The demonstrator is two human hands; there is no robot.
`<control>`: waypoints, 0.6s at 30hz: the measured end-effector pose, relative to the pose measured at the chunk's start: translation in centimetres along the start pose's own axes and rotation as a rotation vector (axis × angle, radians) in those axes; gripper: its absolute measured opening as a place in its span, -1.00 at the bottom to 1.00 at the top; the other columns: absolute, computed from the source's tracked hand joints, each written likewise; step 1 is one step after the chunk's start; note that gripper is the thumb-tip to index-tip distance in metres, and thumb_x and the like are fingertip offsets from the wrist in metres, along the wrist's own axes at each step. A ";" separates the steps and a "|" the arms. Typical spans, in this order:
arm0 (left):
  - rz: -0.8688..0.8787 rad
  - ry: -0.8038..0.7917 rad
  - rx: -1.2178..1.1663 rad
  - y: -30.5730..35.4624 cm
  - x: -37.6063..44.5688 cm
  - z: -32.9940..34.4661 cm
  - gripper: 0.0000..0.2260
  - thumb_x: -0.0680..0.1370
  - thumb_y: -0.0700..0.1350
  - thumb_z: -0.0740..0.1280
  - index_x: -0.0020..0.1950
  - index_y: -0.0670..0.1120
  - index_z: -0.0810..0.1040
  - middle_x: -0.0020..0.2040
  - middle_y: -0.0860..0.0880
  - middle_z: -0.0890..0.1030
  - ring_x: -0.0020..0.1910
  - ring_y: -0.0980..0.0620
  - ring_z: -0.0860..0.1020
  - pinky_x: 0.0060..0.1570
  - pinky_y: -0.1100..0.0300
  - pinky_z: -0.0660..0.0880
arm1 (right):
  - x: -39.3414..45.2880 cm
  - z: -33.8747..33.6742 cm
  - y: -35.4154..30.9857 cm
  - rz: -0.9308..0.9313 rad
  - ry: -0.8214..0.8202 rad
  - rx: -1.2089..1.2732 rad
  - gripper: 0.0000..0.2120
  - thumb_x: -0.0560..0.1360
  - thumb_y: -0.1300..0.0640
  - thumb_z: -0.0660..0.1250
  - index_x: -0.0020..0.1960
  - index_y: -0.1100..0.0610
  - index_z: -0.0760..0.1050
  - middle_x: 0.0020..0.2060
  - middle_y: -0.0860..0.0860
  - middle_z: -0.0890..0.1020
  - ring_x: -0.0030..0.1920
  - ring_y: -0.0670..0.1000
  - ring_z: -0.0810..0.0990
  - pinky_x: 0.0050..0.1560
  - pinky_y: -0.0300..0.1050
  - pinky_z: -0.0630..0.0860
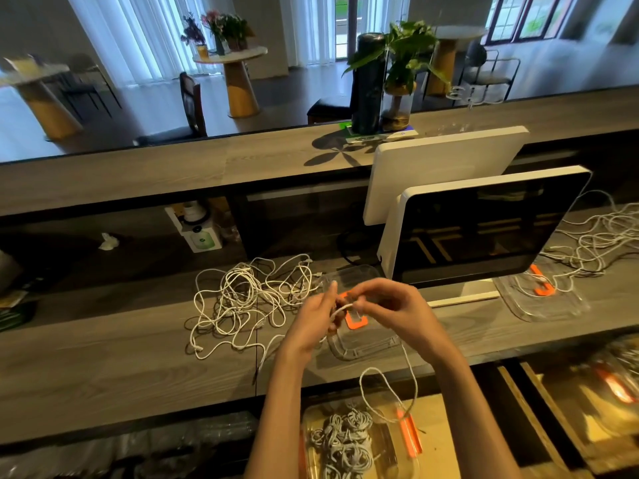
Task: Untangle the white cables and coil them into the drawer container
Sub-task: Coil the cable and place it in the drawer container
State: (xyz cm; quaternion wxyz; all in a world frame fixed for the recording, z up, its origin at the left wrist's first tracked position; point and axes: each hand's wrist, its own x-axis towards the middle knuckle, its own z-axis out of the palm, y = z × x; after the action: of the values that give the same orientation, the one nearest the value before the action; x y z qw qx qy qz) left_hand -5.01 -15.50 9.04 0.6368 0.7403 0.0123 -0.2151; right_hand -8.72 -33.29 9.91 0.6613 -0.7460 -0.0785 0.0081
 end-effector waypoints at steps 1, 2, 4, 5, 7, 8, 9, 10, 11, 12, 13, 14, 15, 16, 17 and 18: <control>-0.015 -0.062 0.001 0.3 -0.3 0.2 -0.50 0.68 0.22 0.07 -0.07 -0.07 0.65 -0.30 0.02 0.57 -0.37 0.14 0.44 -0.33 0.27 0.34 | 0.1 0.1 0.2 -0.015 0.049 -0.005 -0.79 0.48 0.13 0.51 0.11 0.11 0.68 -0.04 0.08 0.73 0.03 0.03 0.72 0.07 0.00 0.68; -0.022 -0.128 -0.016 0.5 -0.6 0.4 -0.45 0.67 0.26 0.02 -0.09 -0.07 0.65 -0.33 0.03 0.58 -0.39 0.15 0.44 -0.36 0.28 0.33 | 0.2 0.1 0.4 -0.021 0.098 -0.016 -0.79 0.47 0.13 0.52 0.09 0.11 0.68 -0.06 0.07 0.73 0.03 0.04 0.73 0.10 0.06 0.68; -0.032 -0.235 -0.081 0.8 -0.8 0.6 -0.37 0.66 0.29 -0.04 -0.09 -0.13 0.63 -0.36 0.04 0.56 -0.42 0.17 0.43 -0.38 0.32 0.32 | 0.4 0.0 1.0 -0.018 0.178 -0.046 -0.81 0.44 0.14 0.55 0.05 0.10 0.68 -0.10 0.04 0.74 0.00 0.02 0.74 0.09 0.07 0.68; -0.021 -0.279 -0.093 0.8 -0.9 0.5 -0.39 0.66 0.28 -0.01 -0.06 -0.16 0.61 -0.37 0.05 0.55 -0.42 0.18 0.43 -0.37 0.33 0.32 | 0.4 -0.2 1.3 -0.014 0.204 -0.059 -0.81 0.43 0.11 0.56 0.03 0.10 0.68 -0.12 0.02 0.74 -0.02 0.01 0.74 0.07 0.07 0.68; 0.044 -0.352 -0.034 0.5 -0.8 0.0 -0.48 0.66 0.21 0.13 0.03 -0.21 0.61 -0.35 0.06 0.51 -0.42 0.19 0.39 -0.35 0.35 0.31 | 0.3 -0.5 1.6 -0.007 0.214 -0.055 -0.78 0.41 0.06 0.55 0.01 0.09 0.68 -0.14 0.01 0.74 -0.05 0.02 0.74 0.02 0.02 0.66; 0.077 -0.379 -0.001 0.3 -0.8 -0.2 -0.54 0.67 0.15 0.18 0.07 -0.24 0.61 -0.33 0.06 0.50 -0.42 0.20 0.37 -0.36 0.37 0.32 | 0.3 -0.7 1.6 -0.003 0.205 -0.049 -0.78 0.41 0.05 0.55 0.02 0.09 0.68 -0.15 0.01 0.74 -0.06 0.02 0.74 0.00 -0.02 0.65; 0.093 -0.388 0.015 0.3 -0.8 -0.5 -0.57 0.68 0.09 0.19 0.09 -0.27 0.61 -0.32 0.06 0.50 -0.42 0.20 0.37 -0.36 0.38 0.32 | 0.2 -0.9 1.6 -0.001 0.193 -0.047 -0.79 0.42 0.06 0.54 0.03 0.10 0.68 -0.15 0.01 0.74 -0.06 0.02 0.74 -0.01 -0.05 0.64; 0.099 -0.385 0.019 0.3 -0.8 -0.7 -0.58 0.70 0.05 0.19 0.11 -0.30 0.61 -0.32 0.05 0.50 -0.42 0.20 0.36 -0.36 0.38 0.33 | 0.2 -1.0 1.6 -0.001 0.181 -0.047 -0.80 0.44 0.09 0.54 0.04 0.10 0.68 -0.15 0.02 0.74 -0.05 0.02 0.74 -0.01 -0.07 0.64; 0.106 -0.379 0.023 0.5 -0.8 -0.7 -0.58 0.70 0.03 0.18 0.13 -0.32 0.61 -0.32 0.04 0.50 -0.43 0.20 0.36 -0.36 0.39 0.33 | 0.2 -1.1 1.6 -0.004 0.170 -0.049 -0.82 0.46 0.11 0.53 0.05 0.11 0.68 -0.15 0.02 0.74 -0.05 0.02 0.73 0.00 -0.07 0.65; 0.114 -0.376 0.035 0.6 -0.8 -0.7 -0.58 0.71 0.02 0.17 0.14 -0.32 0.62 -0.32 0.04 0.49 -0.44 0.21 0.36 -0.36 0.39 0.33 | 0.1 -1.1 1.6 -0.006 0.164 -0.054 -0.83 0.48 0.12 0.52 0.06 0.11 0.67 -0.15 0.03 0.74 -0.05 0.03 0.73 0.01 -0.06 0.66; 0.121 -0.369 0.055 0.8 -0.9 -0.7 -0.58 0.71 0.02 0.17 0.14 -0.31 0.63 -0.34 0.05 0.49 -0.45 0.22 0.36 -0.36 0.40 0.33 | 0.1 -1.2 1.6 -0.005 0.164 -0.059 -0.82 0.48 0.12 0.52 0.06 0.11 0.67 -0.15 0.03 0.73 -0.06 0.03 0.73 0.01 -0.04 0.67; 0.126 -0.361 0.079 0.9 -1.0 -0.6 -0.59 0.71 0.02 0.17 0.14 -0.30 0.64 -0.35 0.05 0.48 -0.45 0.23 0.37 -0.35 0.40 0.33 | 0.0 -1.2 1.6 -0.005 0.169 -0.065 -0.82 0.48 0.12 0.52 0.06 0.12 0.67 -0.14 0.03 0.73 -0.06 0.03 0.73 0.02 -0.03 0.67; 0.132 -0.358 0.104 1.0 -1.1 -0.5 -0.59 0.71 0.02 0.17 0.12 -0.28 0.65 -0.36 0.06 0.47 -0.45 0.24 0.38 -0.35 0.39 0.33 | 0.0 -1.2 1.6 -0.009 0.176 -0.067 -0.83 0.48 0.13 0.52 0.05 0.12 0.67 -0.14 0.03 0.73 -0.06 0.03 0.73 0.03 -0.01 0.68; 0.141 -0.364 0.125 1.0 -1.1 -0.4 -0.61 0.71 0.01 0.18 0.11 -0.26 0.66 -0.36 0.06 0.47 -0.45 0.23 0.38 -0.34 0.37 0.32 | 0.0 -1.2 1.6 -0.015 0.184 -0.066 -0.84 0.47 0.14 0.52 0.04 0.13 0.67 -0.13 0.03 0.73 -0.05 0.03 0.73 0.03 0.00 0.68; 0.147 -0.375 0.137 0.9 -1.1 -0.4 -0.64 0.70 0.00 0.21 0.09 -0.25 0.67 -0.36 0.05 0.47 -0.43 0.22 0.37 -0.34 0.35 0.30 | 0.1 -1.2 1.5 -0.025 0.188 -0.062 -0.84 0.47 0.15 0.53 0.03 0.13 0.67 -0.13 0.03 0.73 -0.05 0.03 0.73 0.02 0.00 0.68; 0.149 -0.386 0.145 0.9 -1.1 -0.4 -0.66 0.69 -0.01 0.23 0.07 -0.23 0.68 -0.36 0.05 0.47 -0.42 0.19 0.36 -0.34 0.32 0.28 | 0.1 -1.1 1.4 -0.033 0.188 -0.060 -0.85 0.47 0.15 0.54 0.03 0.13 0.67 -0.12 0.03 0.73 -0.05 0.03 0.73 0.02 -0.01 0.68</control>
State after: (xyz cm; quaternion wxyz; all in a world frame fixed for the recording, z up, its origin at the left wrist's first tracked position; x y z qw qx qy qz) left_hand -5.63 -15.01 10.29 0.5865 0.7281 -0.1800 -0.3058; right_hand -8.31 -34.51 8.72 0.6431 -0.7616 -0.0285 -0.0752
